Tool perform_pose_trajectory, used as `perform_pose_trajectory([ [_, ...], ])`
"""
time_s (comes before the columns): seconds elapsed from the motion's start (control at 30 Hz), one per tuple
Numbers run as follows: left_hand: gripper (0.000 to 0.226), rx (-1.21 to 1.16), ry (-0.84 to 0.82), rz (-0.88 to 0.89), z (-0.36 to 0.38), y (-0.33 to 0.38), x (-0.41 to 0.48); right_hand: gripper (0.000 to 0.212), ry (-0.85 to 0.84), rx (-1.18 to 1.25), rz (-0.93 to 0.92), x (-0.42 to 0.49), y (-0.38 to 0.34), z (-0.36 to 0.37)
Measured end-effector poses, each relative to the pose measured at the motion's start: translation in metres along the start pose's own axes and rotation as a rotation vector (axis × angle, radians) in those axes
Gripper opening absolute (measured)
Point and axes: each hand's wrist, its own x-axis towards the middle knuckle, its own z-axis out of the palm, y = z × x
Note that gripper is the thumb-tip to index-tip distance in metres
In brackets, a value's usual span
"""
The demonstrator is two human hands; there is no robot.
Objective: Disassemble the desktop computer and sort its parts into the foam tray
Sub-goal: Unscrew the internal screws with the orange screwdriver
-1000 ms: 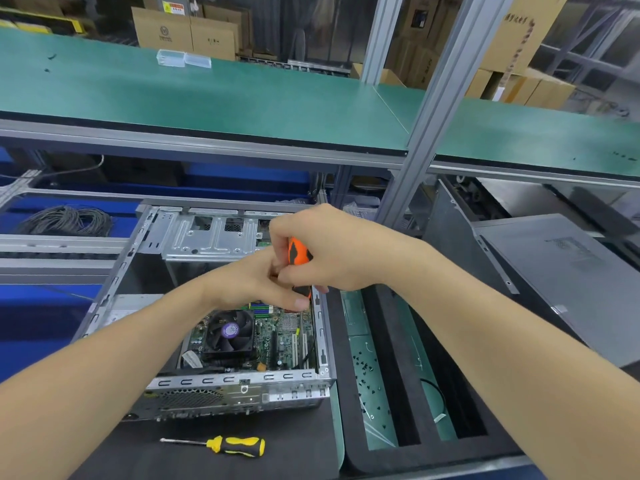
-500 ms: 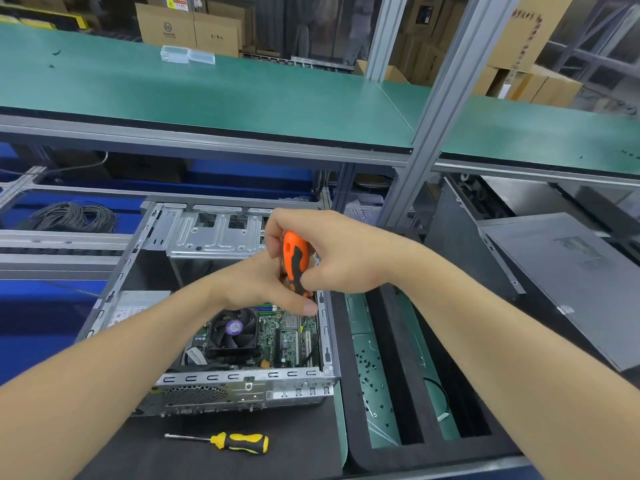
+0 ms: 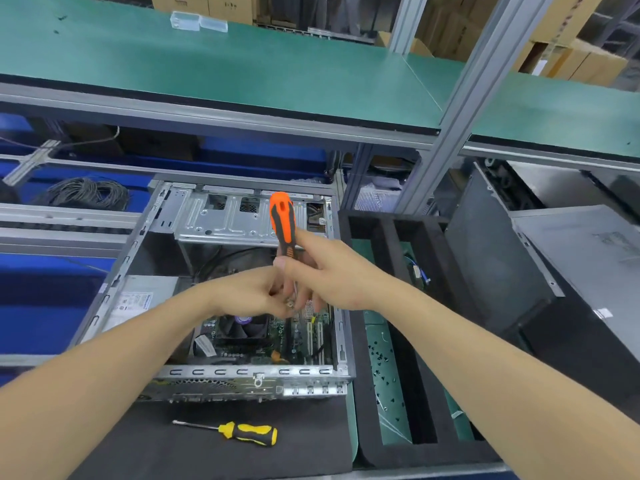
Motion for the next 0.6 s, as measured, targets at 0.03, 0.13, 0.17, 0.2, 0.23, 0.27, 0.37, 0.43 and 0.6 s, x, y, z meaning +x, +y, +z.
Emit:
perform_pose_trajectory([
  [0.03, 0.024, 0.046, 0.018, -0.018, 0.002, -0.005, 0.002, 0.023, -0.005, 0.029, 0.003, 0.005, 0.004, 0.004],
  [0.13, 0.038, 0.142, 0.047, -0.074, 0.005, -0.019, 0.009, 0.024, 0.008, 0.046, -0.011, 0.020, 0.013, 0.008],
  [0.17, 0.038, 0.172, 0.036, -0.072, 0.006, -0.023, 0.010, 0.025, 0.015, 0.043, -0.013, 0.025, 0.014, 0.007],
  [0.2, 0.035, 0.185, 0.017, -0.062, 0.007, -0.026, 0.012, 0.026, 0.023, 0.049, -0.015, 0.029, 0.015, 0.004],
  [0.23, 0.029, 0.190, -0.002, -0.056, 0.008, -0.028, 0.013, 0.027, 0.035, 0.063, -0.017, 0.032, 0.015, 0.001],
  [0.27, 0.022, 0.190, -0.011, -0.052, 0.009, -0.030, 0.014, 0.028, 0.049, 0.078, -0.023, 0.036, 0.015, -0.004],
  [0.37, 0.015, 0.182, -0.013, -0.059, 0.012, -0.035, 0.016, 0.028, 0.104, 0.104, -0.058, 0.047, 0.013, -0.021],
  [0.43, 0.017, 0.193, -0.021, -0.045, 0.015, -0.038, 0.017, 0.025, 0.125, 0.131, -0.066, 0.054, 0.011, -0.031],
  [0.6, 0.021, 0.232, 0.056, -0.049, 0.022, -0.039, 0.018, 0.028, 0.158, 0.175, -0.051, 0.063, 0.011, -0.047],
])
